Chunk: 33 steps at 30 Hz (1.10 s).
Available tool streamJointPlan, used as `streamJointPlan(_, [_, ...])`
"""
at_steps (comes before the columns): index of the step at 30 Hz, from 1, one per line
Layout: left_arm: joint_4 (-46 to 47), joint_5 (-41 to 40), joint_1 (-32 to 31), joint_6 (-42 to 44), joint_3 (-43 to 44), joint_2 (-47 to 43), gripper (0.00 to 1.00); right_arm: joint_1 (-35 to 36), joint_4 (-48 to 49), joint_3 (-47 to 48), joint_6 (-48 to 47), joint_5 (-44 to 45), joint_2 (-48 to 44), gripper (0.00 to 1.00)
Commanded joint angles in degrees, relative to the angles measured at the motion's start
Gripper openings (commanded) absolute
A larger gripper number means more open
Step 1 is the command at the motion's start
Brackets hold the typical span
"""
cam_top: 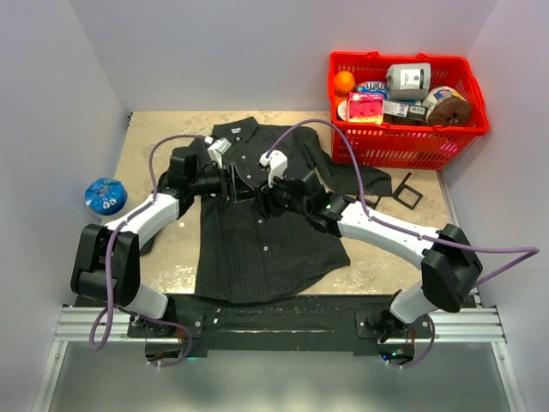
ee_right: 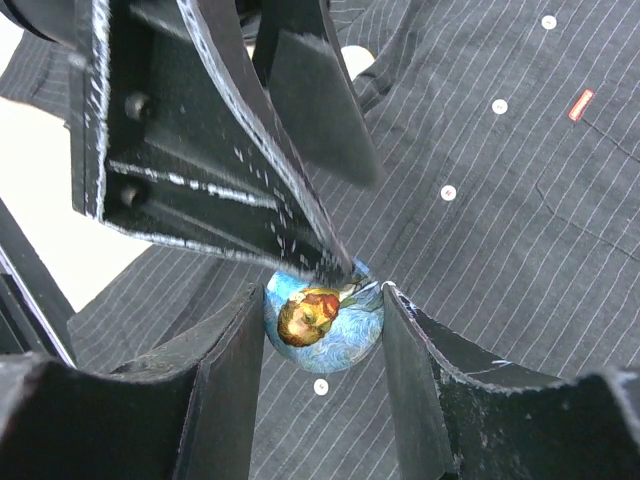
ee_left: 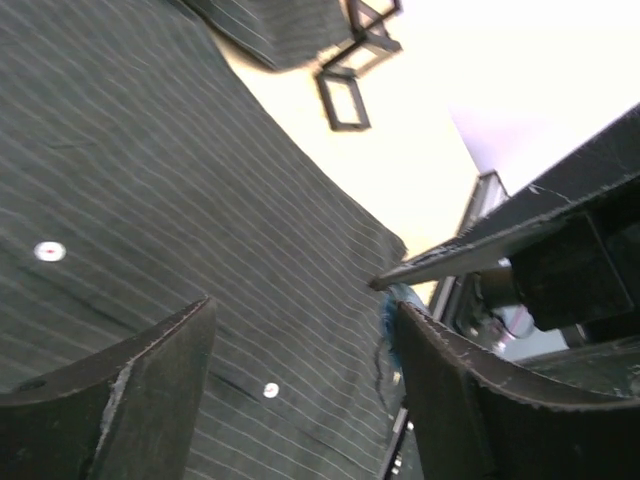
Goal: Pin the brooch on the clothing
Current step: Pass from the right arm to the left
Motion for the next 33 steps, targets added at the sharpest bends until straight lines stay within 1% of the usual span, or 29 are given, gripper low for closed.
streamJointPlan(1, [1.7, 4.6, -1.8, -1.4, 0.9, 1.5, 0.73, 0.1, 2.4, 2.5, -1.7, -0.1, -0.8, 0.35])
streamJointPlan(2, [2.1, 5.0, -2.1, -1.8, 0.8, 1.6, 0.71, 0.1, 2.3, 2.6, -1.9, 0.1, -0.8, 0.35])
streamJointPlan(8, [8.3, 8.7, -2.8, -6.8, -1.1, 2.2, 0.70, 0.1, 2.2, 2.4, -2.6, 1.1, -0.6, 0.35])
streamJointPlan(11, [10.8, 10.2, -3.2, -8.6, -1.6, 2.4, 0.64, 0.1, 2.1, 2.6, -2.7, 1.3, -0.4, 0.35])
streamJointPlan(12, [10.9, 10.6, -3.2, -8.8, -1.6, 2.6, 0.58, 0.1, 2.1, 2.6, -2.9, 1.7, -0.3, 0.35])
streamJointPlan(16, [11.2, 12.5, -3.8, -8.9, -1.5, 3.1, 0.47, 0.1, 2.0, 2.6, -3.1, 2.5, 0.0, 0.34])
streamJointPlan(17, [11.4, 12.6, -3.9, -9.0, -1.5, 3.1, 0.41, 0.1, 2.0, 2.8, -3.2, 2.5, 0.1, 0.34])
streamJointPlan(19, [11.5, 12.8, -4.1, -9.0, -1.5, 2.9, 0.35, 0.1, 2.0, 3.0, -3.2, 2.5, 0.4, 0.35])
streamJointPlan(20, [11.5, 12.9, -4.2, -9.0, -1.5, 2.9, 0.28, 0.1, 1.8, 3.1, -3.2, 2.5, 0.8, 0.35])
streamJointPlan(22, [11.6, 13.3, -4.3, -9.0, -1.4, 3.2, 0.21, 0.1, 1.5, 3.0, -3.1, 2.5, 1.1, 0.35])
streamJointPlan(23, [11.6, 13.4, -4.3, -9.0, -1.4, 3.2, 0.15, 0.1, 1.7, 3.0, -2.9, 3.3, 1.1, 0.36])
streamJointPlan(24, [11.6, 13.4, -4.3, -8.9, -1.3, 3.2, 0.12, 0.1, 2.0, 3.0, -2.7, 3.5, 1.3, 0.36])
streamJointPlan(26, [11.0, 13.2, -4.3, -8.4, -1.0, 3.1, 0.06, 0.1, 1.9, 3.0, -2.5, 4.1, 1.4, 0.40])
streamJointPlan(28, [9.1, 12.5, -4.3, -7.0, -0.7, 3.1, 0.03, 0.1, 1.9, 3.0, -2.2, 4.6, 1.5, 0.44])
streamJointPlan(29, [8.0, 12.1, -4.3, -6.2, 0.0, 3.2, 0.00, 0.0, 1.9, 3.0, -2.1, 5.1, 1.4, 0.51])
streamJointPlan(32, [3.6, 9.7, -4.2, -2.6, 1.5, 2.9, 0.00, 0.0, 1.4, 2.9, -1.8, 6.6, 1.0, 0.66])
streamJointPlan(33, [2.9, 9.1, -4.1, -1.9, 1.5, 2.6, 0.00, 0.0, 1.3, 2.8, -1.5, 7.0, 0.8, 0.70])
